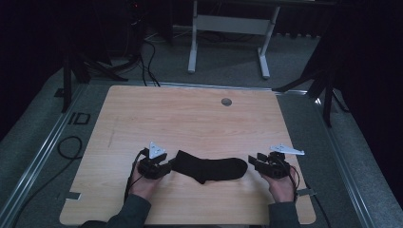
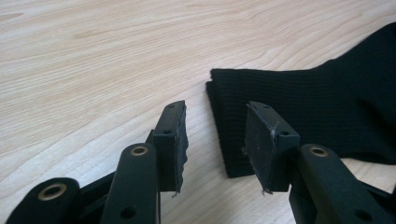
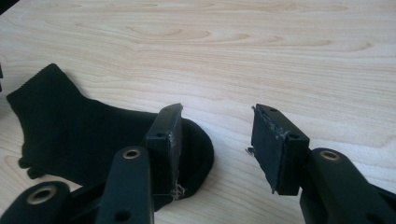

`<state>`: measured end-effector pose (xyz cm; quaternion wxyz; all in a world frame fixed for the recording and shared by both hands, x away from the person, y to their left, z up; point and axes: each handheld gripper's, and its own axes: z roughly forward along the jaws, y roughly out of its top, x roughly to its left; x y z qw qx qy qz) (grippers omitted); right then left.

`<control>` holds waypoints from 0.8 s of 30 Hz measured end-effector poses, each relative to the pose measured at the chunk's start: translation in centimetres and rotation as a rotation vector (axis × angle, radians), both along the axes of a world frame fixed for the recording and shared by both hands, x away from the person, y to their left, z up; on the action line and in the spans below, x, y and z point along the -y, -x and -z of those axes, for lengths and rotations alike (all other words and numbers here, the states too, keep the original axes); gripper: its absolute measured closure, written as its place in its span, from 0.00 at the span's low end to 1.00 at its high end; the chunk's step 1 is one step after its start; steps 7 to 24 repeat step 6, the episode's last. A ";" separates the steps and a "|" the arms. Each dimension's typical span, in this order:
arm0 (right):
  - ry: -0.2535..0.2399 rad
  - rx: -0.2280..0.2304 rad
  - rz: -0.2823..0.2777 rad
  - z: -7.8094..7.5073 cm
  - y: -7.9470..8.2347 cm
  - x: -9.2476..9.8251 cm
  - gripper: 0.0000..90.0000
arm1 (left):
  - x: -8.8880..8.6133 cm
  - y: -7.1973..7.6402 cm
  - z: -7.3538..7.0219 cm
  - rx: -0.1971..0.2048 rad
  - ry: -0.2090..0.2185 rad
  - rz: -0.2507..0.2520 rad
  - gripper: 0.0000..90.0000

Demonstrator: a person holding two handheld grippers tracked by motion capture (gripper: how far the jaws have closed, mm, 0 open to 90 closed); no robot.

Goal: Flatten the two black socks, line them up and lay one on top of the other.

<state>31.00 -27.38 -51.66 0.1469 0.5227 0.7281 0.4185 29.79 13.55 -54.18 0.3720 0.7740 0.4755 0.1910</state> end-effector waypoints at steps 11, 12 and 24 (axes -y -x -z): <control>0.001 -0.013 0.023 0.6 -0.1 0.7 0.58 | -0.3 -0.4 0.3 -0.011 -0.015 -0.033 0.64; 0.001 -0.013 0.023 0.6 -0.1 0.7 0.58 | -0.3 -0.4 0.3 -0.011 -0.015 -0.033 0.64; 0.001 -0.013 0.023 0.6 -0.1 0.7 0.58 | -0.3 -0.4 0.3 -0.011 -0.015 -0.033 0.64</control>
